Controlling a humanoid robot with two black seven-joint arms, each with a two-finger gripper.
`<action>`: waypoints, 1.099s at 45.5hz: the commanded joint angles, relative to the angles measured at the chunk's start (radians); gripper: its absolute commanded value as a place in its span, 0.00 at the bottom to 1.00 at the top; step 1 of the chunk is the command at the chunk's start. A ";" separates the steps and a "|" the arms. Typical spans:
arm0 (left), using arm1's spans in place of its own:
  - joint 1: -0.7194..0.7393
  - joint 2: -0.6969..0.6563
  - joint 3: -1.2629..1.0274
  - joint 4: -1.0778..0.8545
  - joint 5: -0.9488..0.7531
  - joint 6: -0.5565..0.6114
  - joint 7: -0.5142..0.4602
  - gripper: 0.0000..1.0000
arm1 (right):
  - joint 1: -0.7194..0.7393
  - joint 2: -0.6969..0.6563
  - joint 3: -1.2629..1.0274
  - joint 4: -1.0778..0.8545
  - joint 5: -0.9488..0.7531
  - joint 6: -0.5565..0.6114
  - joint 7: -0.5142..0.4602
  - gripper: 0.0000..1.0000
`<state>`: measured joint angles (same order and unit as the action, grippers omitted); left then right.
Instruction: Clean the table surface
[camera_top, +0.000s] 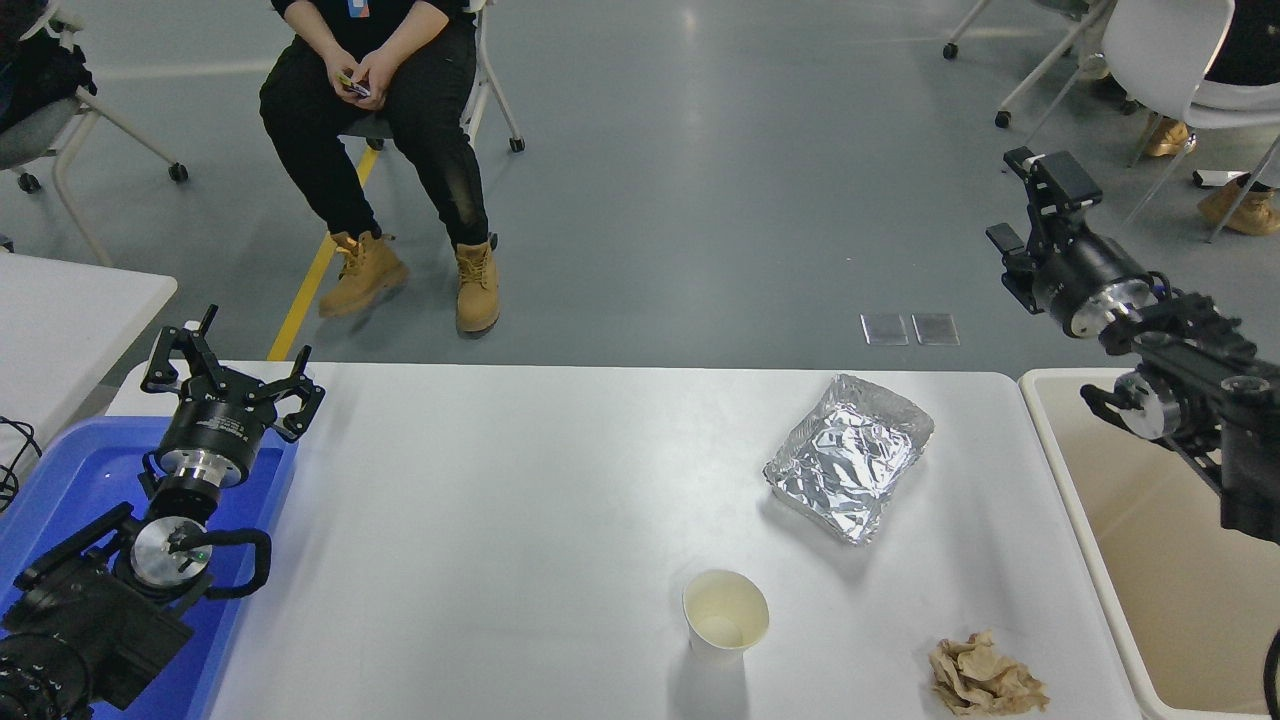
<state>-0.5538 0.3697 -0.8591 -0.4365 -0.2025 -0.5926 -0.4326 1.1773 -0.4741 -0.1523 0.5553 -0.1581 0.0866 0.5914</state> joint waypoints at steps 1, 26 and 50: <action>0.000 0.000 0.000 0.001 0.000 -0.001 0.000 1.00 | 0.208 0.015 -0.279 0.003 -0.089 0.139 -0.001 0.98; 0.000 0.000 0.000 -0.001 0.000 -0.001 0.000 1.00 | 0.438 0.241 -0.424 0.002 -0.613 0.303 0.001 0.98; 0.000 0.000 0.000 0.001 0.000 0.000 0.000 1.00 | 0.519 0.474 -0.622 0.005 -0.894 0.407 0.007 0.98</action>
<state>-0.5538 0.3698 -0.8590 -0.4361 -0.2025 -0.5929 -0.4326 1.6589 -0.0903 -0.6789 0.5589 -0.9610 0.4379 0.5963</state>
